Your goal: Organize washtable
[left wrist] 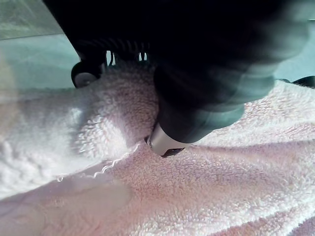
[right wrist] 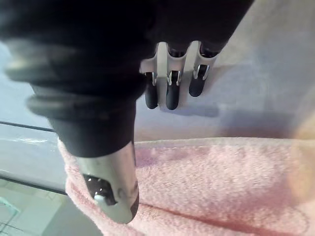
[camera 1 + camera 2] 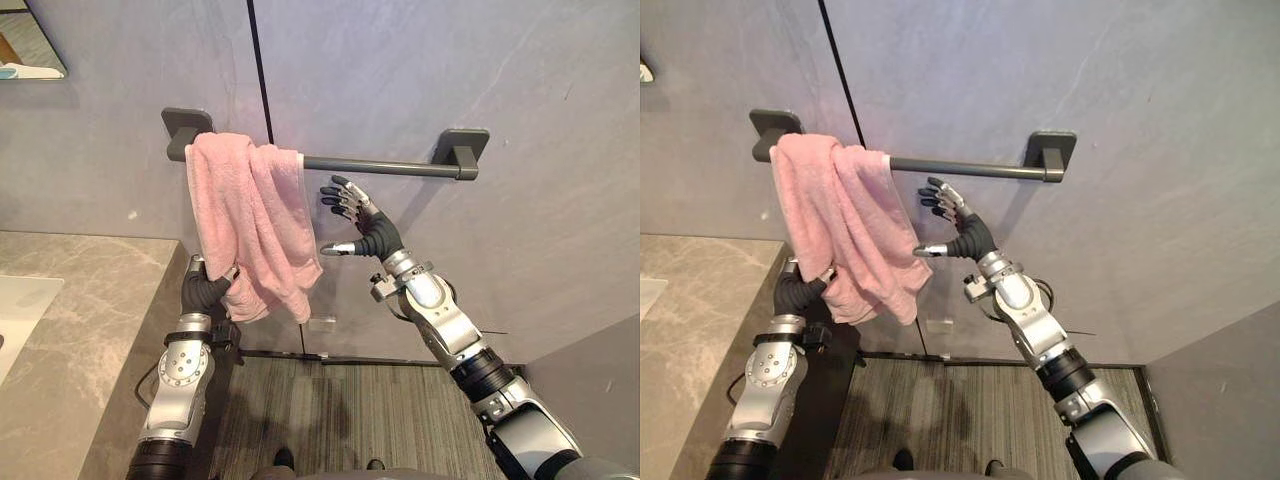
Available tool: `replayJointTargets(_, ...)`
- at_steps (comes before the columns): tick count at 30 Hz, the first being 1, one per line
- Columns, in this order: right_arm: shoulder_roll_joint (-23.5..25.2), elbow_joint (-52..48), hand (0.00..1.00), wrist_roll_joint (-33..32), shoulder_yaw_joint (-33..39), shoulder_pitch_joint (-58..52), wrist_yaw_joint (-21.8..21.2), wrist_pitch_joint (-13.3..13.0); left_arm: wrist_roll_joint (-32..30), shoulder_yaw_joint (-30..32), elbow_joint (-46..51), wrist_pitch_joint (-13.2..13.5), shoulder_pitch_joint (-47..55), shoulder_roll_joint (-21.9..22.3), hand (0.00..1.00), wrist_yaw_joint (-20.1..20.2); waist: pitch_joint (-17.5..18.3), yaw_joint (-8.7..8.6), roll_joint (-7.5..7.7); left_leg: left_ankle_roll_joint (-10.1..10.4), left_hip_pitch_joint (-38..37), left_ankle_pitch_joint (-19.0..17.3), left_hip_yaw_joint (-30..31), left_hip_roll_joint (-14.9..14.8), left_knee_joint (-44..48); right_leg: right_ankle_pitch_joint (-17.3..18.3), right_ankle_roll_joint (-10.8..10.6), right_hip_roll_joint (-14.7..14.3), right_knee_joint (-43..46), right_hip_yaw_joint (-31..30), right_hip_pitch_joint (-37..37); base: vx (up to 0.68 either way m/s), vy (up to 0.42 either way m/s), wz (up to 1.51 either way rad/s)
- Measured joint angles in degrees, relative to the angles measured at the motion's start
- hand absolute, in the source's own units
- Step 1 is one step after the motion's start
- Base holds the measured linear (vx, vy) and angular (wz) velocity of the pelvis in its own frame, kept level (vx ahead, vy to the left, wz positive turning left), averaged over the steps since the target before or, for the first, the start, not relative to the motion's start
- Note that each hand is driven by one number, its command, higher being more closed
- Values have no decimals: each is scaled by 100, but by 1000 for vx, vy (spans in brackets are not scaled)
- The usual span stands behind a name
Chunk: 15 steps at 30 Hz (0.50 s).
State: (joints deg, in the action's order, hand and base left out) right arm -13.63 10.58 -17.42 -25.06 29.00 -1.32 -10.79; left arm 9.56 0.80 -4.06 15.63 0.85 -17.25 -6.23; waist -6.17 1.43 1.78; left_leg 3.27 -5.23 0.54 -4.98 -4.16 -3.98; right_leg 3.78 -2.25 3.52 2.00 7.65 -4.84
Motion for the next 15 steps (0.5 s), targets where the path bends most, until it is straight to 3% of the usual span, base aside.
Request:
replayJointTargets(9,336,397,0,-117,-87,355,1,0,2,-69,0,5,-66,-89,100,-2,14,125,30,51,14,32,20,-78,-5,2,16,-74,0,-4,-1,-11,-7,0)
replayJointTargets(10,340,398,100,-118,-105,372,2,1,2,-69,0,5,-70,-108,100,-2,14,124,30,56,17,35,22,-86,-6,3,20,-82,0,-4,-1,0,0,0)
replayJointTargets(15,327,437,100,-179,-238,556,11,1,4,-125,0,5,-87,-112,100,-2,14,128,31,63,49,40,23,-106,-14,4,26,-104,-3,-8,0,-13,-6,0)
